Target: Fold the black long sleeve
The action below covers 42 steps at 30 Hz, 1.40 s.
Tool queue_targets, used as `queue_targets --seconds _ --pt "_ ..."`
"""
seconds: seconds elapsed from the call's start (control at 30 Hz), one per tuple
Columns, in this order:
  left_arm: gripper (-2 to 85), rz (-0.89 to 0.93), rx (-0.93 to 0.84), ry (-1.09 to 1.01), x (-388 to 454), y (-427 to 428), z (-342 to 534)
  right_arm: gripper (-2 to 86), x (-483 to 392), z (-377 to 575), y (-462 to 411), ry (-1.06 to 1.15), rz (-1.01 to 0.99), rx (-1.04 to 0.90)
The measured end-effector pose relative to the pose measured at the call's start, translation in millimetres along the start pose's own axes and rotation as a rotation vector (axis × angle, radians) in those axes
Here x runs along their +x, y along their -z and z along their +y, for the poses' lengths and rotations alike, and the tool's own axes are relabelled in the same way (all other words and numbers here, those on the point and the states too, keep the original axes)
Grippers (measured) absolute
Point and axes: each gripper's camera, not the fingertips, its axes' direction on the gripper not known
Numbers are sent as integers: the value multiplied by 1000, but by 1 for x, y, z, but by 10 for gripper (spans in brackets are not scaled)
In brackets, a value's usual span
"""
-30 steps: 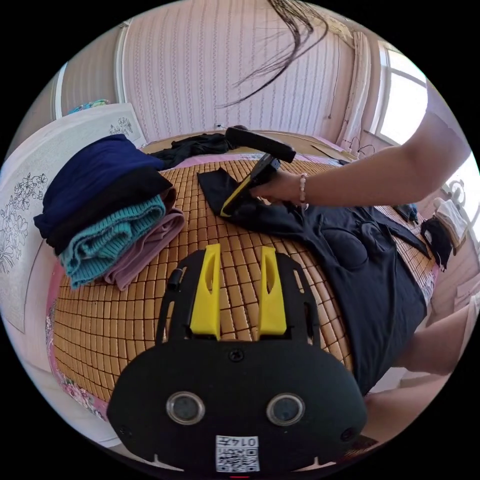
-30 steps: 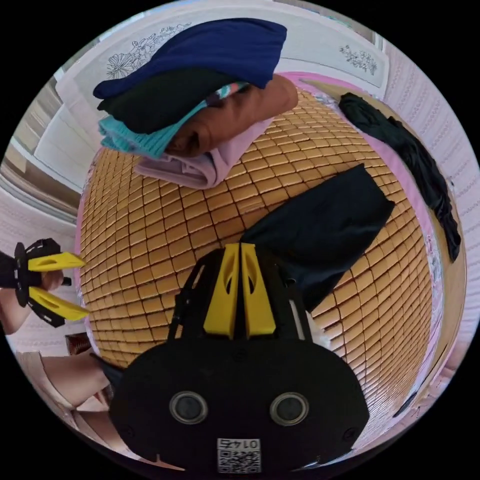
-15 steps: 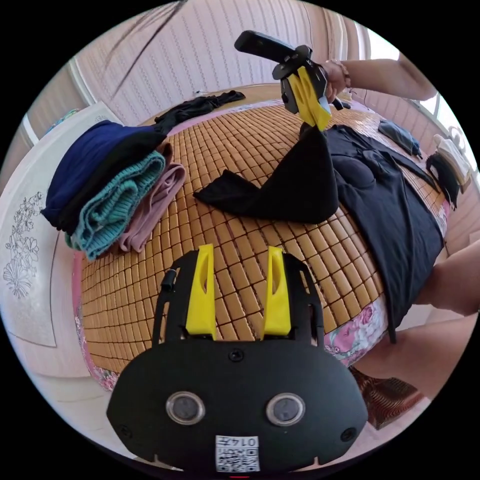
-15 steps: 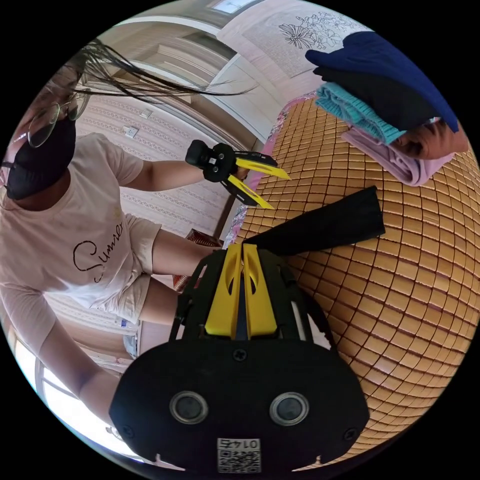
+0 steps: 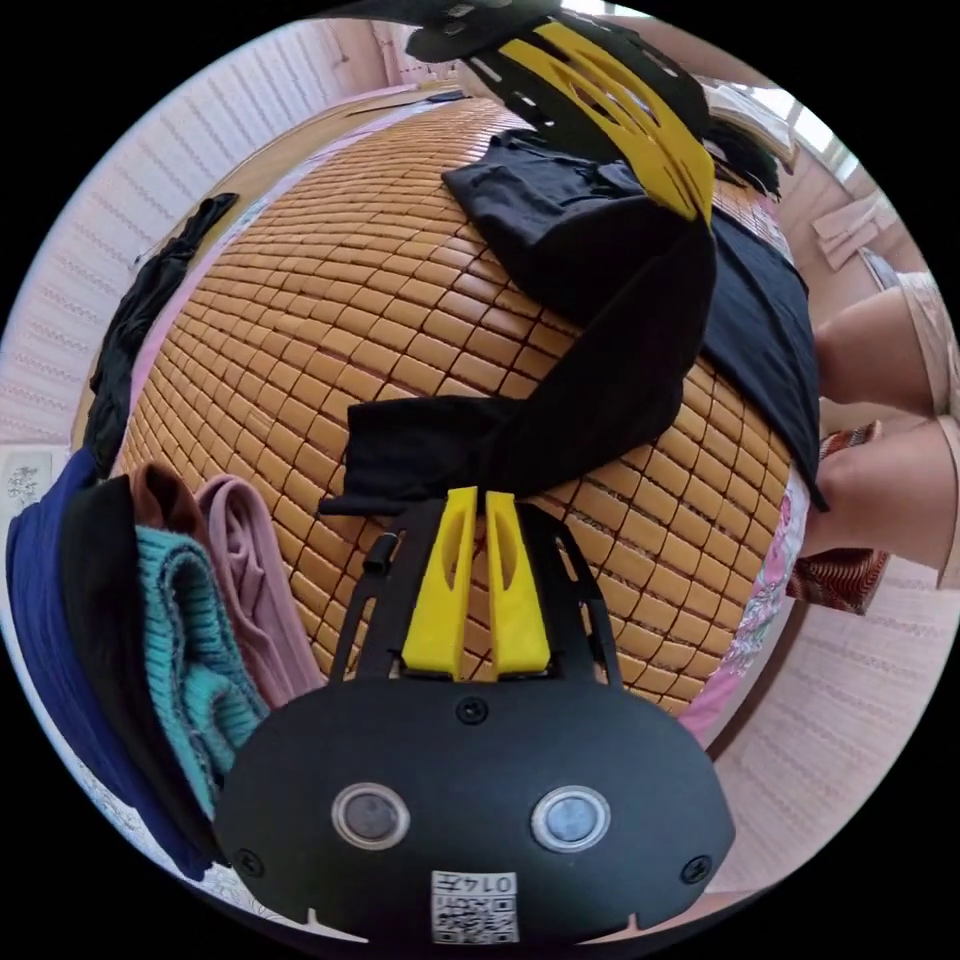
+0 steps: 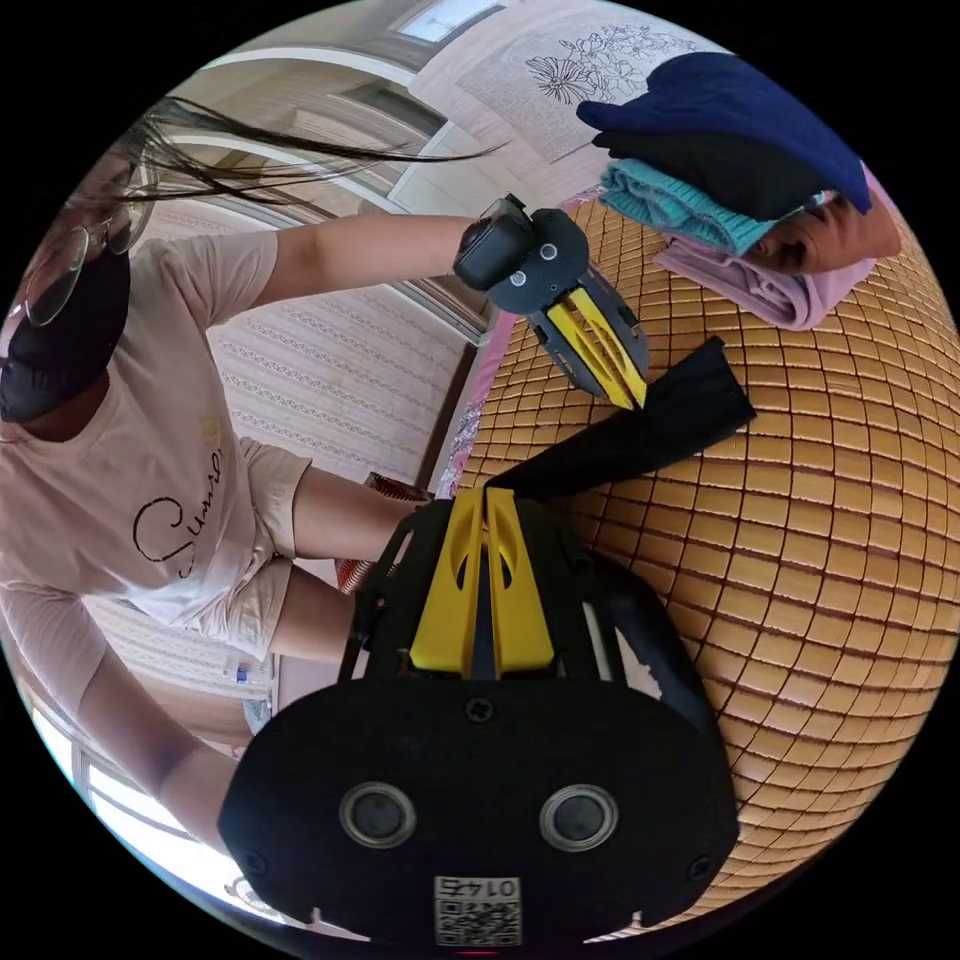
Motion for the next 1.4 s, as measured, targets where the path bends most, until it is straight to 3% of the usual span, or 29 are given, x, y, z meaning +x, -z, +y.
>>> queue_targets --seconds 0.2,0.33,0.43,0.53,0.67,0.93,1.1,1.2,1.4 --pt "-8 21 17 206 10 56 29 -2 15 23 4 -13 75 67" --pt "-8 56 78 504 59 144 81 0 35 6 -5 -12 110 165" --pt "-6 -54 83 834 71 189 121 3 60 -28 -32 -105 275 214" --pt "3 -171 -8 1036 62 183 163 12 96 -47 -56 -271 432 199" --pt "37 -52 40 1242 65 172 201 44 117 -36 -55 -377 527 195" --pt "104 8 93 1358 42 143 197 54 148 20 -66 -562 648 97" --pt "37 68 145 1309 27 133 190 1 170 27 -82 -546 643 26" --pt "5 110 147 1314 24 148 193 -7 173 29 -68 -547 608 90" --pt "-8 3 264 1256 24 211 193 -6 186 34 -43 -554 622 181"
